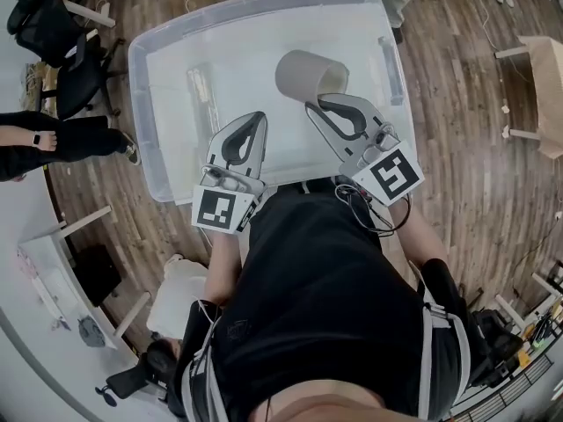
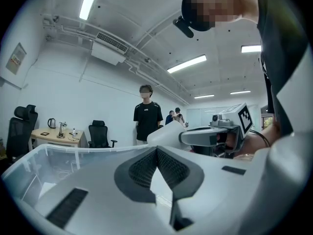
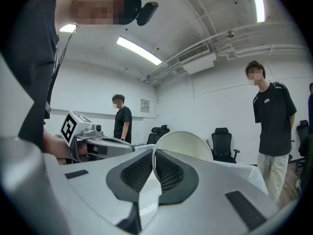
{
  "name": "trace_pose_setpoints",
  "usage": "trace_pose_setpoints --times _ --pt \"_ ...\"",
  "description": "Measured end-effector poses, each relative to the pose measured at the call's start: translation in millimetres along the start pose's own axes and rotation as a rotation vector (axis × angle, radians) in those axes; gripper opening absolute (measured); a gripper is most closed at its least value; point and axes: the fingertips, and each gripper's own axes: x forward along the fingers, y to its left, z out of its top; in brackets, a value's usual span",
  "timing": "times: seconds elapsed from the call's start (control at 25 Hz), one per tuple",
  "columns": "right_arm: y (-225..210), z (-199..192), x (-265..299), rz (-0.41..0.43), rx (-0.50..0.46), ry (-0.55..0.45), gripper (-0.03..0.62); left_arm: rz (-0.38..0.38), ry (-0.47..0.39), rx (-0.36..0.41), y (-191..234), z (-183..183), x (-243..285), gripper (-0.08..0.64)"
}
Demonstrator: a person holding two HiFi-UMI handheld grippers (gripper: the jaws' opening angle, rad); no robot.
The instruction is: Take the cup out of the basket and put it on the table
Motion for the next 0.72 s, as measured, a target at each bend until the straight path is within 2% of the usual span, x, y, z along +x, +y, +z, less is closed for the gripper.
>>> trace_pose_setpoints --times 0.36,0.72 --pt "3 -8 -44 0.003 0.04 -0.058 0.035 -0.008 -0.003 0.009 -32 4 9 0.018" --pt "-8 -13 -69 0.047 0.043 -0.059 0.035 0.041 -0.002 -0.029 -71 2 15 0.018"
